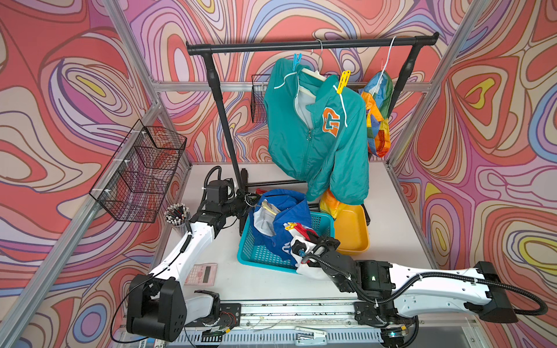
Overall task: Remove the clothespins securing jackets to the hanger
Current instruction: Remove the clothespin from the hanger.
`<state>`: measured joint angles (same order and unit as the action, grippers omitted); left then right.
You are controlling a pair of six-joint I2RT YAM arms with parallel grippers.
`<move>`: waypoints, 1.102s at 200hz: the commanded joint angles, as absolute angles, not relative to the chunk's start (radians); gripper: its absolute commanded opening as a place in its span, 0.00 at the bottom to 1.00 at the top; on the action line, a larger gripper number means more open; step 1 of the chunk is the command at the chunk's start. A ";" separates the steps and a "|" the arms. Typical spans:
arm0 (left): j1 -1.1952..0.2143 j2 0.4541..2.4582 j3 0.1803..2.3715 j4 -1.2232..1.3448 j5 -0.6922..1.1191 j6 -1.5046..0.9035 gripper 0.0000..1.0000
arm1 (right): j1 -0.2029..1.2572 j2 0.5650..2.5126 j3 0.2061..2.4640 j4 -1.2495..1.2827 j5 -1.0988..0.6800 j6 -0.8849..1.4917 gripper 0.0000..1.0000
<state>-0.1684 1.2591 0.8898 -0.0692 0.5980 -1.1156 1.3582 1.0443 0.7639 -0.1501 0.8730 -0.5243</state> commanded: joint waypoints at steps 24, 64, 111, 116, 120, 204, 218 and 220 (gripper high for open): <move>-0.163 1.247 0.867 -0.030 0.631 -1.132 0.00 | 1.364 1.014 0.752 -0.130 0.918 -0.560 0.00; -0.158 1.232 0.862 -0.045 0.635 -1.129 0.00 | 1.364 1.001 0.744 -0.137 0.929 -0.567 0.00; -0.142 1.202 0.862 -0.071 0.634 -1.116 0.00 | 1.364 0.967 0.722 -0.155 0.952 -0.572 0.00; -0.142 1.200 0.862 -0.073 0.634 -1.116 0.00 | 1.364 0.963 0.720 -0.157 0.954 -0.572 0.00; -0.141 1.197 0.863 -0.073 0.634 -1.117 0.00 | 1.364 0.961 0.719 -0.157 0.957 -0.571 0.00; -0.123 1.131 0.889 -0.172 0.609 -1.066 0.00 | 1.364 0.959 0.745 -0.187 0.927 -0.511 0.00; -0.114 1.100 0.900 -0.200 0.587 -1.049 0.00 | 1.365 0.968 0.763 -0.198 0.901 -0.479 0.00; -0.112 1.095 0.902 -0.205 0.583 -1.046 0.00 | 1.364 0.968 0.765 -0.199 0.896 -0.474 0.00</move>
<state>-0.1303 1.1530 0.8722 -0.1360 0.6201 -1.0878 1.3621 0.9752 0.7216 -0.2001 0.9020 -0.5278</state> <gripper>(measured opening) 0.191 0.032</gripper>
